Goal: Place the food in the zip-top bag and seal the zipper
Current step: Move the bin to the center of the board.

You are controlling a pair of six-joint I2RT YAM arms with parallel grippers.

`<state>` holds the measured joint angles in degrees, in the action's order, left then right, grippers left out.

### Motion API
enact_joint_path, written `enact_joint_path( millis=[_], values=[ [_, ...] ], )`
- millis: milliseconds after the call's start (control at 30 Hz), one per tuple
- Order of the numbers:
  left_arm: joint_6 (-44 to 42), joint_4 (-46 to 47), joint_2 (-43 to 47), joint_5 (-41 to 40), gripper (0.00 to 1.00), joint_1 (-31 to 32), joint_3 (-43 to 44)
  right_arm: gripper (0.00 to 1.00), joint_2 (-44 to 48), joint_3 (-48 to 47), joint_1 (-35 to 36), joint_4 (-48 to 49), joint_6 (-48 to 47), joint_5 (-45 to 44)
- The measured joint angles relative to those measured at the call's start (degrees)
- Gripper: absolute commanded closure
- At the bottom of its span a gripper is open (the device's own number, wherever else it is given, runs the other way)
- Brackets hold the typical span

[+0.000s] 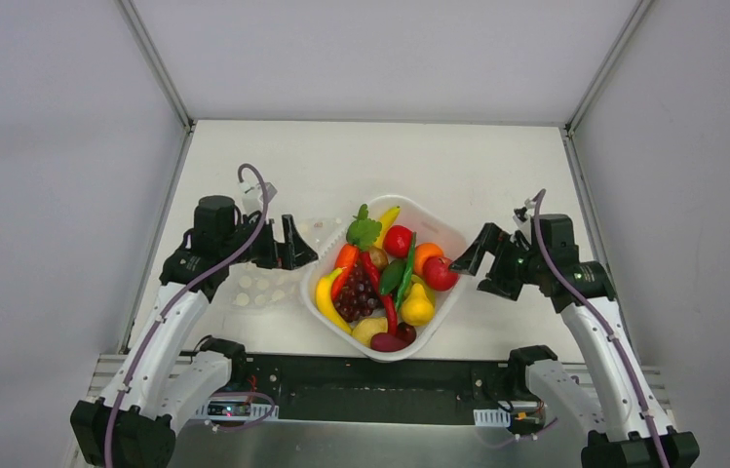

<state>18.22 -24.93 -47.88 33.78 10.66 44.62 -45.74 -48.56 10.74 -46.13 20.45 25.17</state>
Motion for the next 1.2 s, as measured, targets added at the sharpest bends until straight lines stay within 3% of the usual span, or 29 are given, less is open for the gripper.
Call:
enact_joint_path(
  millis=[200, 467, 667, 800, 900, 1033, 1200],
  values=[
    [-1.1, -1.7, -3.0, 2.1, 0.11, 7.8, -1.0, 0.0, -2.8, 7.0, 0.0, 5.9, 3.5, 2.3],
    [2.8, 2.1, -10.0, -1.0, 0.16, 19.4, -1.1, 0.0, -9.5, 6.6, -0.2, 19.9, 9.6, 0.2],
    [10.6, 12.4, -18.9, -4.4, 0.18, 28.1, 0.2, 0.0, -20.8, -2.6, -3.1, 23.3, 8.8, -7.3],
    [15.4, 18.6, -30.4, -5.4, 0.24, 31.4, 6.4, 0.0, -30.1, -10.8, -7.1, 24.8, 7.1, -10.6],
    [17.2, 21.6, -38.0, -5.3, 0.21, 32.1, 12.1, 0.0, -34.0, -15.2, -10.3, 24.7, 5.9, -13.5],
    [17.4, 23.7, -39.9, -7.1, 0.13, 32.2, 14.1, 0.0, -33.4, -18.2, -11.5, 22.3, 3.3, -15.7],
    [15.2, 21.4, -30.9, -13.9, 0.1, 32.2, 10.2, 0.0, -23.5, -14.4, -11.0, 21.8, 2.6, -15.3]
  ],
)
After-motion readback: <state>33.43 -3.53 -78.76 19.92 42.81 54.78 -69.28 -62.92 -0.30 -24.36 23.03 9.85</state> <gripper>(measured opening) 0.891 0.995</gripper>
